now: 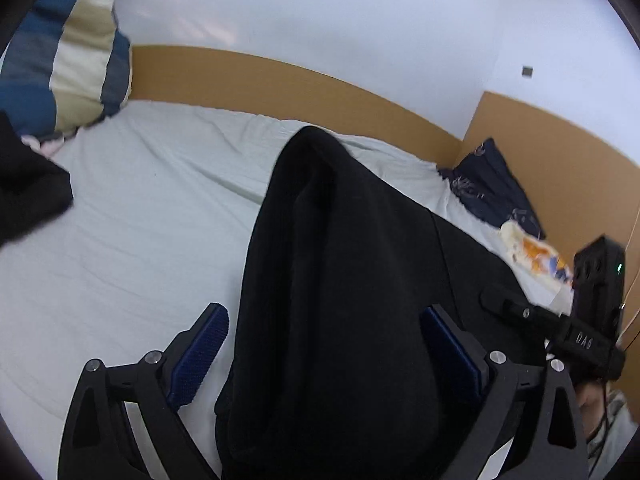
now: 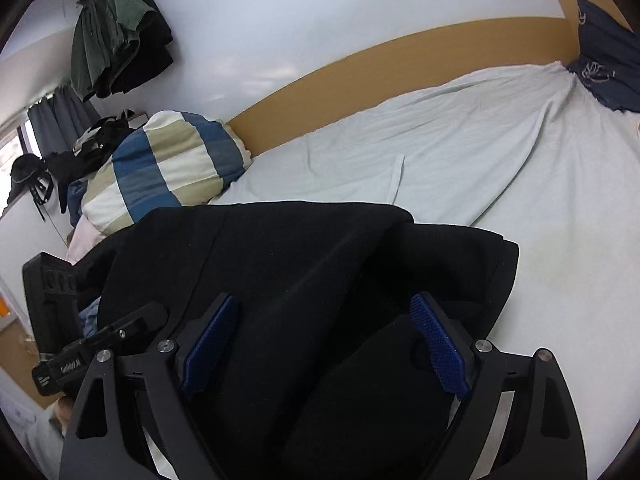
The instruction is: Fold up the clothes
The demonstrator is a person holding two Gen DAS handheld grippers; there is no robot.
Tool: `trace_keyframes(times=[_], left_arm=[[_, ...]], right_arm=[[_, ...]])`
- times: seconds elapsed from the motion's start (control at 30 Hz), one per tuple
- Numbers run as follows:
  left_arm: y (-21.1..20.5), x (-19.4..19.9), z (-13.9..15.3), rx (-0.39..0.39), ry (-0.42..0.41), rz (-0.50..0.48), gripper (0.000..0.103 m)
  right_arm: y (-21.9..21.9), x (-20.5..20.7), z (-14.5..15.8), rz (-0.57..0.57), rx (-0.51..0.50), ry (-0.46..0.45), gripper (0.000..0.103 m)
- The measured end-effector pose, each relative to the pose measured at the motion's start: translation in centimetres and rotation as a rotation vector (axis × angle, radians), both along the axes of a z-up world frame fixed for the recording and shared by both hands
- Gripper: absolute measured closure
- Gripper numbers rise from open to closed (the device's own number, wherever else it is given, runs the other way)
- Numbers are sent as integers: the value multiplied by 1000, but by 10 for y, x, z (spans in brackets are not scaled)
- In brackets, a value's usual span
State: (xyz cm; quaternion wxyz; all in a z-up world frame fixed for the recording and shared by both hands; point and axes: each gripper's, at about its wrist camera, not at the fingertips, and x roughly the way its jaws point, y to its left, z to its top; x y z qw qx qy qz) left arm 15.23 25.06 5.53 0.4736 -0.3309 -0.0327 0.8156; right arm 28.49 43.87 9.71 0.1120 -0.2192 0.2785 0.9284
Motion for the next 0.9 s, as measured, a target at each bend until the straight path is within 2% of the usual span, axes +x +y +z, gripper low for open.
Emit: trace_keyframes(times=[0.03,0.1,0.17,0.33,0.67,0.73,0.9], left_arm=[[2,-1,-1,-11,-8,1,1],[7,3,1,-27,29,7,1],[9,8,3,-42,66,18,1],[6,3,2,-32,38,16,0],[-1,9,6,-33,63,24,0],[1,7,5,-28,42,13,0],[3,-15,-8,29,-117,-41,0]], right_arm=[[4,-1,-2,6,-22,8,13],[8,-2,-3,11,-46,11,13],[1,-3,-3,10,-27,-1,12],[-1,-4,-4,19,-34,2,9],[0,4,-7,5,-47,-5,2],[1,5,-8,3,-50,-6,1],[1,9,-10,-4,-56,-10,1]])
